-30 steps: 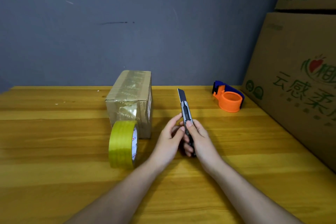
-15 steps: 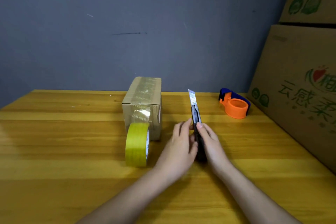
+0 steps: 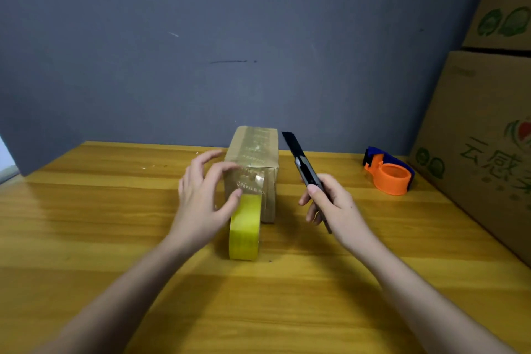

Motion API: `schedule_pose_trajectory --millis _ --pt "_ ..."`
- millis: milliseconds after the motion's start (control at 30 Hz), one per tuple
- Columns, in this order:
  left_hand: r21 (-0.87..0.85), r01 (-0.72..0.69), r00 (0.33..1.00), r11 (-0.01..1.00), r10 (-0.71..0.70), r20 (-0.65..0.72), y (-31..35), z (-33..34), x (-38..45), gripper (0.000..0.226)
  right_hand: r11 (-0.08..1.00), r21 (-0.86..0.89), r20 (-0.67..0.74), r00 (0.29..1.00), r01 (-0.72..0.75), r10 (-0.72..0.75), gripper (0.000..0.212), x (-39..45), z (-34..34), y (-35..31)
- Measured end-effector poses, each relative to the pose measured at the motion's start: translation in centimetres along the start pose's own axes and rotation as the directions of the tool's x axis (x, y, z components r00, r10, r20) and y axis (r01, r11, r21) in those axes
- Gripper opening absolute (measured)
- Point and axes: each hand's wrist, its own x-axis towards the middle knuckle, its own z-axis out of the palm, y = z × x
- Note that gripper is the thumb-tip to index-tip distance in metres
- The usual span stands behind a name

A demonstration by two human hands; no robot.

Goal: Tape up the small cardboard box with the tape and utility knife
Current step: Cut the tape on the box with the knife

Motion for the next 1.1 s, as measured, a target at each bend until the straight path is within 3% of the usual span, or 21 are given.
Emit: schedule_pose_trajectory --millis 133,233,600,733,900,1000,1100 --pt "-0.155 0.052 0.978 0.987 -0.018 0.21 -1.2 0.4 1.0 0.05 0.999 -0.043 0.068 0.998 -0.004 0.007 0.014 0.0 0.6 -0.5" --pt "-0.222 0.11 0.972 0.969 -0.058 0.228 -1.2 0.7 1.0 0.048 0.997 -0.077 0.102 0.995 0.004 0.004 0.014 -0.1 1.0 -0.8" --pt "-0.08 0.265 0.904 0.961 -0.219 0.366 -0.8 -0.1 0.7 0.057 0.997 -0.072 0.079 0.997 -0.007 0.013 0.015 0.0 1.4 -1.2" --pt "-0.271 0.298 0.874 0.915 -0.148 0.462 -0.7 -0.5 0.6 0.058 0.997 -0.071 0.064 0.998 -0.018 0.022 0.015 -0.1 1.2 -1.2" --pt "-0.51 0.429 0.866 0.745 -0.178 0.467 0.0 0.1 0.2 0.059 0.993 -0.113 0.086 0.996 -0.025 0.035 0.016 -0.3 0.8 -1.6" --pt "-0.547 0.472 0.845 0.692 -0.178 0.504 -0.2 0.0 0.2 0.056 0.953 -0.302 0.088 0.996 0.01 0.017 0.013 -0.4 0.2 -1.8" --pt "-0.56 0.48 0.847 0.675 -0.191 0.497 -0.2 0.2 0.2 0.057 0.756 -0.641 0.171 0.985 0.137 -0.034 0.02 -0.8 -0.7 -3.0"
